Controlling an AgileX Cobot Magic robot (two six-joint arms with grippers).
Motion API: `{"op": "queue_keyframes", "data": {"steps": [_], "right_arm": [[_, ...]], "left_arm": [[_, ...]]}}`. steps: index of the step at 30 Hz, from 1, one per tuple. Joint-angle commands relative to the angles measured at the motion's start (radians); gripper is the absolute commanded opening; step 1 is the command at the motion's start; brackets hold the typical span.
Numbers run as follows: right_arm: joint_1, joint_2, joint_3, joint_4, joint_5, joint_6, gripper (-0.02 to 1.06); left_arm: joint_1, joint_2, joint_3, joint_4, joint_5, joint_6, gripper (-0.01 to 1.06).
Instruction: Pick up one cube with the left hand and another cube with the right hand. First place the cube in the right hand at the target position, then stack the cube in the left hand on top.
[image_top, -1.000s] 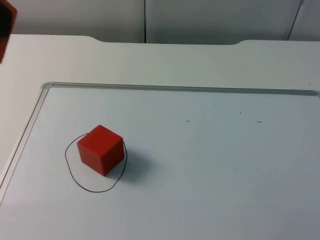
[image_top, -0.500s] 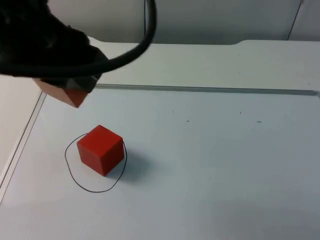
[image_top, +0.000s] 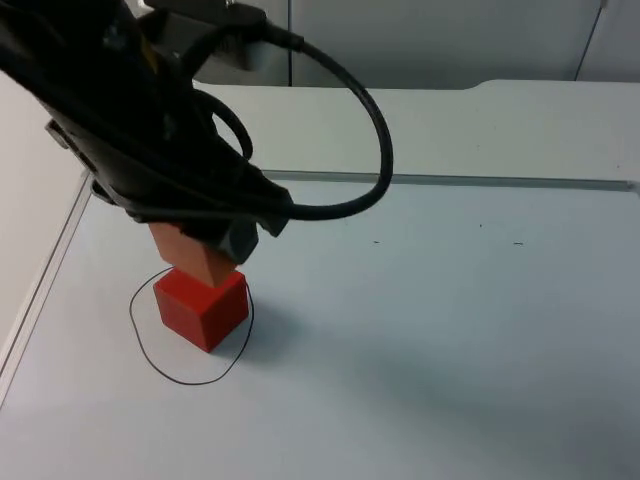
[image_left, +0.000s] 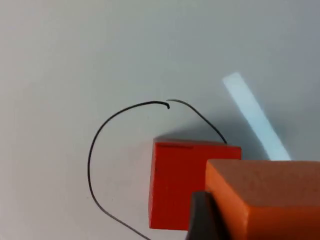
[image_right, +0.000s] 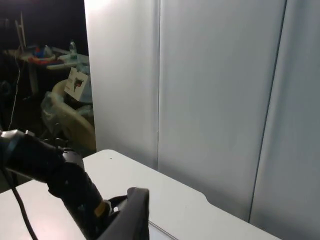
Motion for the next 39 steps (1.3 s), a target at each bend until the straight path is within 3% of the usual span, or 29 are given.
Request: {"op": "queue_keyframes", "data": {"steps": [1,15,27,39], "right_arm": [[-0.003,-0.005,0.009,-0.02,0.016,0.005,0.98],[-0.003,-0.005,0.009,-0.039,0.01,0.004,0.98],[-0.003,-0.005,0.009,-0.039,0.008,0.004,0.98],[-0.003,-0.005,0.009,-0.039,0.008,0.004,0.98]], "left_arm": [[0.006,0.025,-0.008,-0.028,-0.029,-0.006,0.0],[0.05,0.061,-0.015,-0.002,-0.028,-0.003,0.0],[0.052,0.061,-0.015,-0.031,-0.026,0.079,0.0],[0.05,0.104,-0.015,-0.043,-0.027,0.079,0.0]]}}
